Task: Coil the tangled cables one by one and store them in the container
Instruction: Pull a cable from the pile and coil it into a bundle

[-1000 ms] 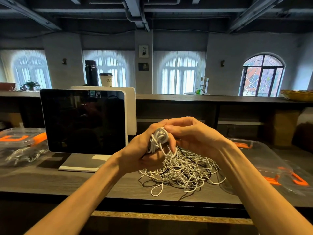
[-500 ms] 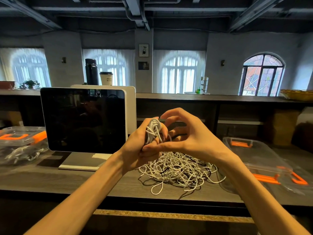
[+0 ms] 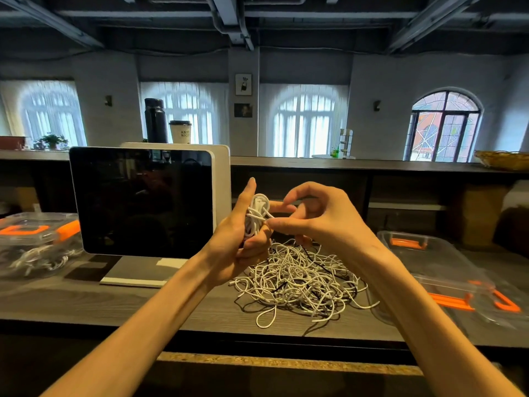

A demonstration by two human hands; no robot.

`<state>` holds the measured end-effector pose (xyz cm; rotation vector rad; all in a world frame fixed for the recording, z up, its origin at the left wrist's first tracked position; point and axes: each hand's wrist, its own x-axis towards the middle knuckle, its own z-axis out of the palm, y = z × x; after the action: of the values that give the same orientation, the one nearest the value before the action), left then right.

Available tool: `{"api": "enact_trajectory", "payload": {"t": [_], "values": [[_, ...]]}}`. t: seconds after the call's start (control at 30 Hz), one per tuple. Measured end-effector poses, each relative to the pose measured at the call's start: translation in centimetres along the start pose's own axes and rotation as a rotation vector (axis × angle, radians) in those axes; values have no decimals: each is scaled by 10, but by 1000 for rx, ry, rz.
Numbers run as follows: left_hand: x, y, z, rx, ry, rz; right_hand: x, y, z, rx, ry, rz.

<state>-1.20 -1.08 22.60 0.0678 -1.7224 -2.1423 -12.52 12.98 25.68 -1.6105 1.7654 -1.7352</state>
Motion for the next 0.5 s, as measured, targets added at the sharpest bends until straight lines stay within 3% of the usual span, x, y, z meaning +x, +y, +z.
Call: {"api": "enact_trajectory", "payload": {"t": [0.23,0.4,0.5], "values": [[-2,-3,5,55,-3,10,7,-4,-6,164,-141,336],[-1,-2,5,132,-26,3,2,3,1,48,-10,173],[-1,-1,6,93,-70,12,-2,9,6,123,80,37]]}}
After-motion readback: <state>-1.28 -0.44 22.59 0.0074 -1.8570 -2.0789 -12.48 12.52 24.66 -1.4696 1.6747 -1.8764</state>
